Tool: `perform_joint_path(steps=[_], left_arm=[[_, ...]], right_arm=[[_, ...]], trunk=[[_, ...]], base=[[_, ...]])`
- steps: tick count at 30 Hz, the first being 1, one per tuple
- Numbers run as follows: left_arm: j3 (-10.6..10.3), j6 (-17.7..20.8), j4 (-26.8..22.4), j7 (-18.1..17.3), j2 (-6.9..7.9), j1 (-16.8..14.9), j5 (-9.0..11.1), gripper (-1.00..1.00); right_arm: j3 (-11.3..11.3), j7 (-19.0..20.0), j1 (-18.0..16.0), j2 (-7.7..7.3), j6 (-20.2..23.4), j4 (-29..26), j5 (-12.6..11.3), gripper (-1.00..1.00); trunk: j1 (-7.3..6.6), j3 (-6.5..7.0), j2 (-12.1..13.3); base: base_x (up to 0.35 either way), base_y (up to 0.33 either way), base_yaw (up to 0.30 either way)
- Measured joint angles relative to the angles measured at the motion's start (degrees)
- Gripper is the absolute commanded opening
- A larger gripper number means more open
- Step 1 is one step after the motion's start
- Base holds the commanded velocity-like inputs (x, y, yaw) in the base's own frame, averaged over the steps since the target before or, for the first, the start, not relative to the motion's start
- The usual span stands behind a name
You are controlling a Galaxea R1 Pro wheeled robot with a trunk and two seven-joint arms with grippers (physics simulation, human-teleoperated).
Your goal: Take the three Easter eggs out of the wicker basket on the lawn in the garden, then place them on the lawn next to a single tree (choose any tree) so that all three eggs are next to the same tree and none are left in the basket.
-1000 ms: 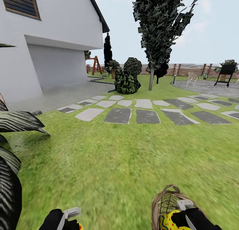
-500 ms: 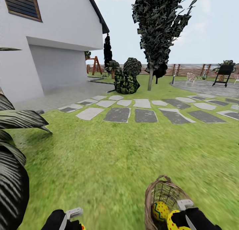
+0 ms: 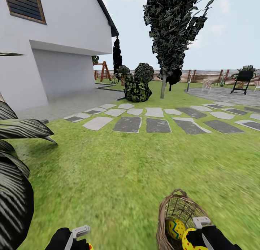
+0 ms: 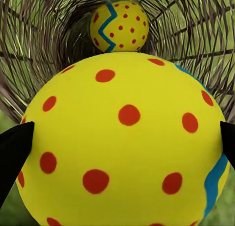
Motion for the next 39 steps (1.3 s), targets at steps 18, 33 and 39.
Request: perform_joint_path(steps=[18,33,39], left_arm=[[0.16,-3.83,0.07,-0.21,-0.9,0.0,0.04,-1.0],[-0.07,-4.76,0.22,-0.04,-1.31,0.0,1.88,-1.0],[-0.08,-4.77,0.23,-0.09,-1.52,0.0,1.85,-1.0]], right_arm=[[-0.01,-0.04,0.0,0.09,0.01,0.1,-0.12,-1.0],[0.08,-0.05,0.0,0.32,0.0,0.19,-0.05,-1.0],[0.13,0.05,0.0,0.26,-0.1,0.19,-0.13,-1.0]], trunk=[[-0.47,0.36,0.8],[-1.75,1.43,3.2],[-3.07,2.51,5.6]], base=[[0.048,0.0,0.0],[0.131,0.0,0.0],[-0.002,0.0,0.0]])
